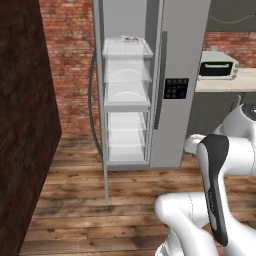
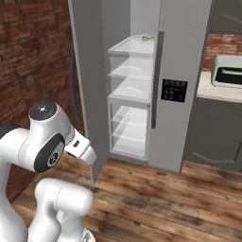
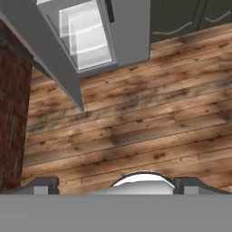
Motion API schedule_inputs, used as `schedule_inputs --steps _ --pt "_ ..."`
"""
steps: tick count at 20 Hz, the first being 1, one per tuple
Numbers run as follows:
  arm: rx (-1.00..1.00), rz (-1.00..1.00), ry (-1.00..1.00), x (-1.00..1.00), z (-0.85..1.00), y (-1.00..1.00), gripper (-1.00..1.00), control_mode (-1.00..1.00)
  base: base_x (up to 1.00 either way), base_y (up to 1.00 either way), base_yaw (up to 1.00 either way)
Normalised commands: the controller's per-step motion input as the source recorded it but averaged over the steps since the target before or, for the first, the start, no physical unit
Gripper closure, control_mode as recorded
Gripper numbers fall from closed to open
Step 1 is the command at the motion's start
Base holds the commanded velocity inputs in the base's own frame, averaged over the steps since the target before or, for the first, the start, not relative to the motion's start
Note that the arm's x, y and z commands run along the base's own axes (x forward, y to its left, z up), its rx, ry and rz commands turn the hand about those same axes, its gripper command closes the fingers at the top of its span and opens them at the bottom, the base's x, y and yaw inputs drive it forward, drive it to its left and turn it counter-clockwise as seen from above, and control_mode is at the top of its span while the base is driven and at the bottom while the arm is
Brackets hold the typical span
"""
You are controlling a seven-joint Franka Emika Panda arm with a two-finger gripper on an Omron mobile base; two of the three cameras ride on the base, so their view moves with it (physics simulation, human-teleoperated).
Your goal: Place two dumplings into each of the tupperware containers and then place the containers in the fridge.
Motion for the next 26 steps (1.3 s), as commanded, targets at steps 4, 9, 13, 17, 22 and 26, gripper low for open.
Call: schedule_inputs --steps 4,9,13,17,22,26 --pt "0.00 0.00 0.00 0.00 0.00 0.00 -1.00 1.00 -1.00 -0.16 0.00" --pt "0.00 0.00 0.00 0.00 0.00 0.00 -1.00 1.00 -1.00 -0.20 0.00" --pt "0.00 0.00 0.00 0.00 0.00 0.00 -1.00 1.00 -1.00 -0.20 0.00" --pt "0.00 0.00 0.00 0.00 0.00 0.00 -1.00 1.00 -1.00 -0.19 0.00" --pt "0.00 0.00 0.00 0.00 0.00 0.00 -1.00 1.00 -1.00 -0.18 0.00" --pt "0.00 0.00 0.00 0.00 0.00 0.00 -1.00 1.00 -1.00 -0.18 0.00"
